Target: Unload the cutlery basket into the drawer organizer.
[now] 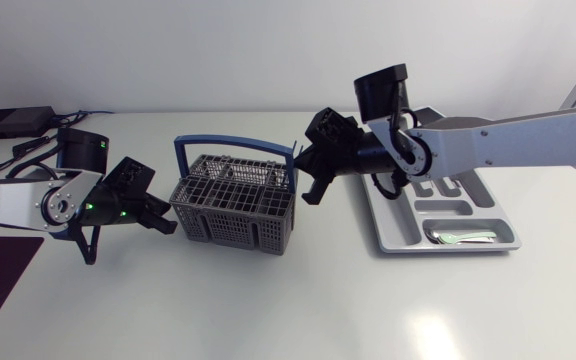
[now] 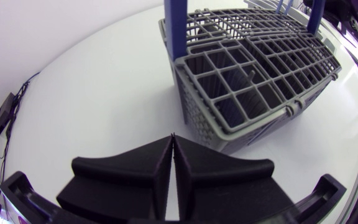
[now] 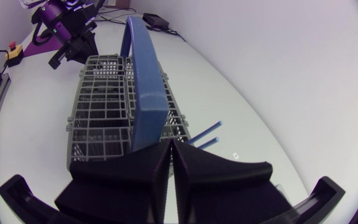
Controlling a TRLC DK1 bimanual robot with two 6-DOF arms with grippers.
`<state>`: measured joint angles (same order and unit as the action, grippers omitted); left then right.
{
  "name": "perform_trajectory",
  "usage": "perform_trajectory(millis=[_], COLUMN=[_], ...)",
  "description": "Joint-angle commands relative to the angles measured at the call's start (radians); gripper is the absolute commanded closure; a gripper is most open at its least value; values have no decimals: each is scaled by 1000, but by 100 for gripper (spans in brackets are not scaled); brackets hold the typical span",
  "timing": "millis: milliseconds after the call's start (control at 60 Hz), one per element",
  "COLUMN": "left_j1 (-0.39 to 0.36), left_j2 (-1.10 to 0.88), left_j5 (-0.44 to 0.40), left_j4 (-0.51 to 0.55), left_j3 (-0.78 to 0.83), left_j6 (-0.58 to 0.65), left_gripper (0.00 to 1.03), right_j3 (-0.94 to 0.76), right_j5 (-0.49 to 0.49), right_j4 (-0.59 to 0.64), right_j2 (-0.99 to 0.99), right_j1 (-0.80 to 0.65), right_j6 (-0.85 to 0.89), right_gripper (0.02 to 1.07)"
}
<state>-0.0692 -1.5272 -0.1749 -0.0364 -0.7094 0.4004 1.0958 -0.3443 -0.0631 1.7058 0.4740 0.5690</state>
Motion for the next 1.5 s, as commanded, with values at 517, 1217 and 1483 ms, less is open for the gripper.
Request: perform_trajectory(millis=[517, 1217, 1483], left_j1=[-27, 8, -61], left_j2=[-114, 139, 240], left_j5=[-21, -123, -175], left_j4=[-33, 230, 354], left_j3=[-163, -41, -13], left_j6=[-15, 35, 28], left_gripper=[97, 98, 98], right_j3=[-131, -197, -154], right_j5=[-108, -165, -165], right_j4=[155, 36, 26], right_j2=[-235, -29, 23], right_j1=[78, -101, -100], right_j6=[-54, 66, 52], right_gripper=[98, 98, 98])
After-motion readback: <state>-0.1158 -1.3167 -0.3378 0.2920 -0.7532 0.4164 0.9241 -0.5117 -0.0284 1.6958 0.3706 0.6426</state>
